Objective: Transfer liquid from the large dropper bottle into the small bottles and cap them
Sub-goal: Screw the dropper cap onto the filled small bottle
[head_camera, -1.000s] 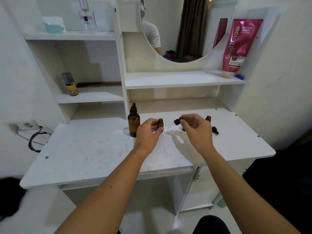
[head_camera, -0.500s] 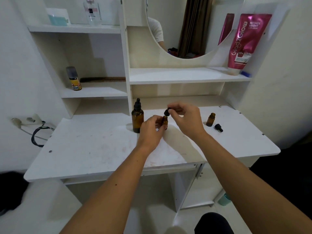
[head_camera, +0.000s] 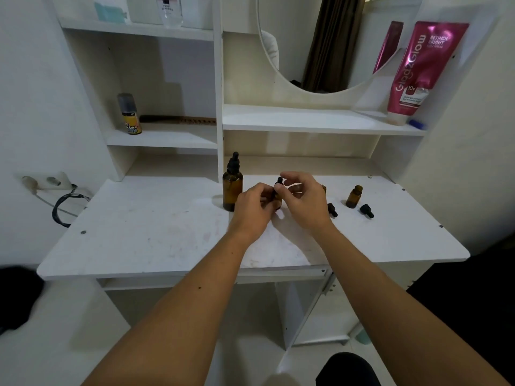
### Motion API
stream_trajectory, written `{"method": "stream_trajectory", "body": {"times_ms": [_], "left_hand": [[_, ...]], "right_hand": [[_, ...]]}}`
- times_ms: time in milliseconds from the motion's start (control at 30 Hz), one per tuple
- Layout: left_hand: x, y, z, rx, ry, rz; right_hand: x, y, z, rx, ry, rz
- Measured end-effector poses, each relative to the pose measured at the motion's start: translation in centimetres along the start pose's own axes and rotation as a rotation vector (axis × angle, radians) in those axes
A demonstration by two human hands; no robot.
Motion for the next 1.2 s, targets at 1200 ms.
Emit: {"method": "stream_trajectory", "body": {"times_ms": [1200], "left_hand": [[-0.2, -0.3, 0.5, -0.040, 0.014, -0.003]], "right_hand": [[0.0, -0.5, -2.0, -0.148, -0.057, 0.006]]}}
Point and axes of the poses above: each hand's wrist, its own x-axis away from the middle knuckle, its own y-axis out of the back of the hand, z = x × y, the point moved 7 cm from there along -x, towards the middle knuckle, and after that the axes turned 9 degrees about -y, right-handed, at the moved point
